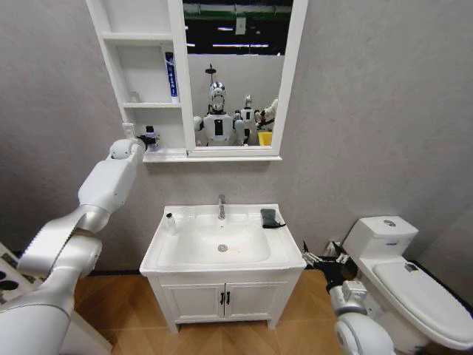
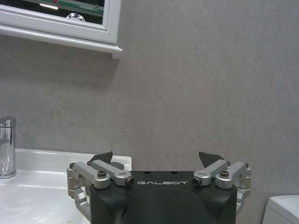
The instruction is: Move facial cleanser and shampoo from washbasin to cabinet, then wipe washbasin with towel.
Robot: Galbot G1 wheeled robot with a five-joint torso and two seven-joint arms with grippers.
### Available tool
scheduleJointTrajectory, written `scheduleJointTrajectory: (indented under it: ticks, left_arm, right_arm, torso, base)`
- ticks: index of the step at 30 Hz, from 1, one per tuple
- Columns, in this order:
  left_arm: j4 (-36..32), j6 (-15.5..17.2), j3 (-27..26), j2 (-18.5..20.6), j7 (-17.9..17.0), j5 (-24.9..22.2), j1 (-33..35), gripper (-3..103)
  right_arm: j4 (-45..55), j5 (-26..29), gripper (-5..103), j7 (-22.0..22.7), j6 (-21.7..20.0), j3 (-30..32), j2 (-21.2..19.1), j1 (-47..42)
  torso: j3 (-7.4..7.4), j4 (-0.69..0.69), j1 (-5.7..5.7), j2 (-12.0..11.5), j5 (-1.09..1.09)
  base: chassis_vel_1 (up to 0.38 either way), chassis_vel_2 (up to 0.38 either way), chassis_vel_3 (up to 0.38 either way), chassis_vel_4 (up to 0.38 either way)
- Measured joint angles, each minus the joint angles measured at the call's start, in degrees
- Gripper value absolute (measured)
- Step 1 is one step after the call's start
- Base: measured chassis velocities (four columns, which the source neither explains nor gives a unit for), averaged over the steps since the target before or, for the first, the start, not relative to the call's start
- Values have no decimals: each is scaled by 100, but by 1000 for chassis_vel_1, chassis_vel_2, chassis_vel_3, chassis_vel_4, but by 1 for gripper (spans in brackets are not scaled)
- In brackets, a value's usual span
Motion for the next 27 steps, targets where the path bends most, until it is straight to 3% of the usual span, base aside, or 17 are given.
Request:
scheduleJointTrajectory:
  ticks: [2,5,6,8,9,11,15,17,20,22,24,25,27]
  left_arm:
    - [-565,99,-32,172,-175,-235,161,94]
    - [-1444,319,-35,487,-425,-574,451,97]
    - [-1444,319,-35,487,-425,-574,451,97]
    - [-2538,646,-115,982,-957,-964,946,100]
    - [-2538,646,-115,982,-957,-964,946,100]
    - [-3921,932,-350,1669,-1489,-1296,1755,100]
    - [-4683,981,-629,2035,-1730,-1450,2463,100]
    - [-5251,868,-868,2170,-1930,-1489,3214,100]
    - [-5397,651,-927,2088,-1989,-1452,3662,100]
    - [-5224,183,-954,1637,-2005,-1022,4342,100]
    - [-5106,64,-956,1461,-1983,-836,4497,100]
    - [-4769,-79,-958,1045,-1911,-435,4780,100]
    - [-4671,-91,-959,942,-1890,-360,4847,100]
  right_arm:
    - [-21,9,100,-1,0,0,-2,5]
    - [-56,10,100,-3,5,-6,0,12]
    - [-56,10,100,-3,5,-6,0,12]
    - [-98,-7,100,-54,25,-40,23,5]
    - [-98,-7,100,-54,25,-40,23,5]
    - [-197,-94,100,-84,69,-146,80,29]
    - [-250,-163,100,-95,79,-236,120,83]
    - [-275,-215,100,-96,79,-325,156,121]
    - [-284,-246,100,-97,79,-370,172,119]
    - [-288,-296,100,-103,90,-407,206,57]
    - [-286,-305,100,-106,97,-408,212,23]
    - [-264,-321,100,-113,125,-393,216,-60]
    - [-255,-324,100,-113,135,-380,215,-82]
  torso:
    - [0,-1,0,0,0]
    - [0,-2,0,0,1]
    - [0,-2,0,0,1]
    - [-1,-1,0,0,0]
    - [-1,-1,0,0,0]
    - [-1,2,-1,1,0]
    - [-2,4,-2,1,-2]
    - [-2,4,-2,2,2]
    - [-2,3,-3,2,2]
    - [-1,-1,-1,1,-1]
    - [0,-1,-1,1,-2]
    - [0,-3,0,1,-2]
    - [0,-3,0,1,-1]
  base:
    - [0,0,0,0]
    - [0,0,0,0]
    - [0,0,0,0]
    - [0,0,0,0]
    - [0,0,0,0]
    - [0,0,0,0]
    - [0,0,0,0]
    - [0,0,0,0]
    - [0,0,0,0]
    - [0,0,0,0]
    - [0,0,0,0]
    - [0,0,0,0]
    - [0,0,0,0]
